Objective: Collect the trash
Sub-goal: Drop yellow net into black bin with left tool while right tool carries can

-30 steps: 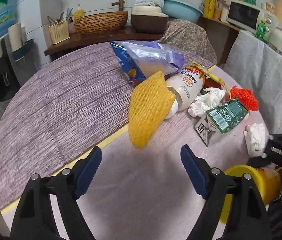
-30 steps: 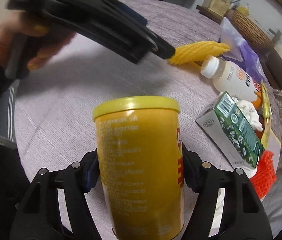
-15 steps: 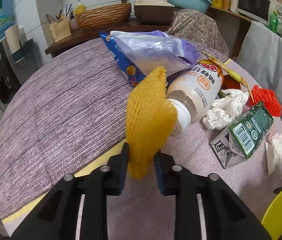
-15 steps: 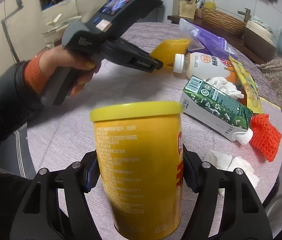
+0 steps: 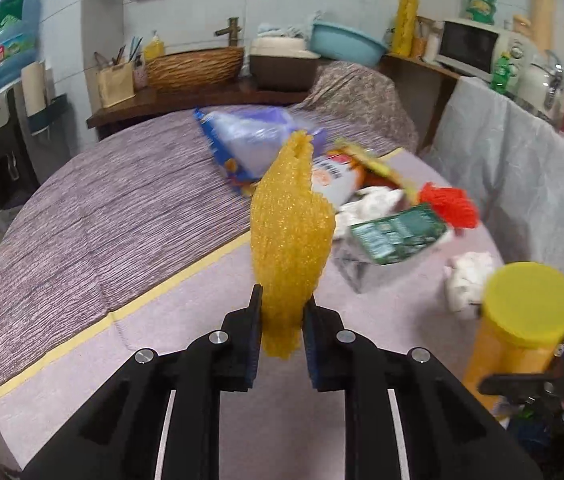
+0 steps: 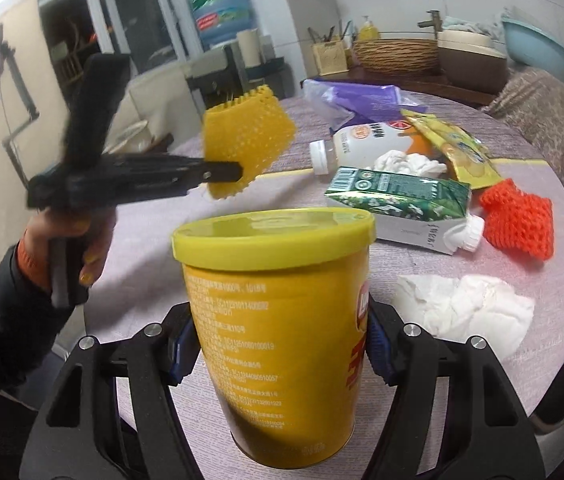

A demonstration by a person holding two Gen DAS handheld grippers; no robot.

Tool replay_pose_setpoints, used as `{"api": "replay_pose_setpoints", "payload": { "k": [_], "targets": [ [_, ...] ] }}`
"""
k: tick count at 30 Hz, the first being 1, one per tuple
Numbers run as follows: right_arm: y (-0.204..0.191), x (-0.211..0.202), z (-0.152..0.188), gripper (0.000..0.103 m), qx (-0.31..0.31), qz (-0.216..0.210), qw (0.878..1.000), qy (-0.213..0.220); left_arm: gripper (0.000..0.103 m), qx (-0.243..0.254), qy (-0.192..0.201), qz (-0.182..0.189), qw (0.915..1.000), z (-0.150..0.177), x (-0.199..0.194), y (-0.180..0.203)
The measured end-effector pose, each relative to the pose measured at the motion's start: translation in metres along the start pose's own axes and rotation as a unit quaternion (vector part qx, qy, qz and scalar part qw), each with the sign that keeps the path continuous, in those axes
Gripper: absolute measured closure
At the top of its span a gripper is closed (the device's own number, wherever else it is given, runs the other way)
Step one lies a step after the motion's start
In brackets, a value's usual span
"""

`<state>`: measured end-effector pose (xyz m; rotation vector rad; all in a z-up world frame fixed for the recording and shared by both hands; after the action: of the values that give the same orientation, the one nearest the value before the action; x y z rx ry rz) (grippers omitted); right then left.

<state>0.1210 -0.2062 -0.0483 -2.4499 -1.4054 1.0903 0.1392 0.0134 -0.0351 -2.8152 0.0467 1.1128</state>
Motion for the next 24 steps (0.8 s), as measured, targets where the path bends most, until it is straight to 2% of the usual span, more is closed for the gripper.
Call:
{"api": "replay_pose_setpoints", "payload": {
  "k": [8, 11, 14, 16, 19, 24],
  "targets": [
    [0.021, -0.040, 0.005, 0.036, 0.039, 0.012, 0.996, 0.073, 0.084, 0.040, 0.034, 0.077, 0.9957, -0.027, -0.025, 0.066],
    [0.036, -0.068, 0.004, 0.036, 0.051, 0.036, 0.992, 0.107, 0.084, 0.056, 0.036, 0.111, 0.9916, -0.041, -0.024, 0.097],
    [0.060, -0.106, 0.008, 0.036, 0.070, 0.087, 0.984, 0.142, 0.084, 0.087, 0.037, 0.133, 0.9865, -0.054, -0.021, 0.134],
    [0.082, -0.135, 0.016, 0.036, 0.090, 0.137, 0.973, 0.162, 0.084, 0.103, 0.023, 0.161, 0.9813, -0.063, -0.014, 0.162],
    [0.119, -0.176, 0.029, 0.036, 0.129, 0.214, 0.950, 0.184, 0.084, 0.112, -0.008, 0.197, 0.9740, -0.074, 0.000, 0.203],
    [0.168, -0.219, 0.055, 0.036, 0.161, 0.319, 0.915, 0.188, 0.084, 0.147, -0.063, 0.217, 0.9630, -0.084, 0.036, 0.288]
  ]
}}
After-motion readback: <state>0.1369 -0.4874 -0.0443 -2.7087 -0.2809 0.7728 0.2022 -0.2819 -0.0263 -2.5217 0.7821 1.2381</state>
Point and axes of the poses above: each gripper's, at about its wrist camera, not at the fingertips, and x roughly the way its jaws point, y to its right, z to its underside, the point moved 2 cm from there along x, roughly the way its jaws point, and after that the axes turned 13 degrees about -z, right-handed, at the moved point
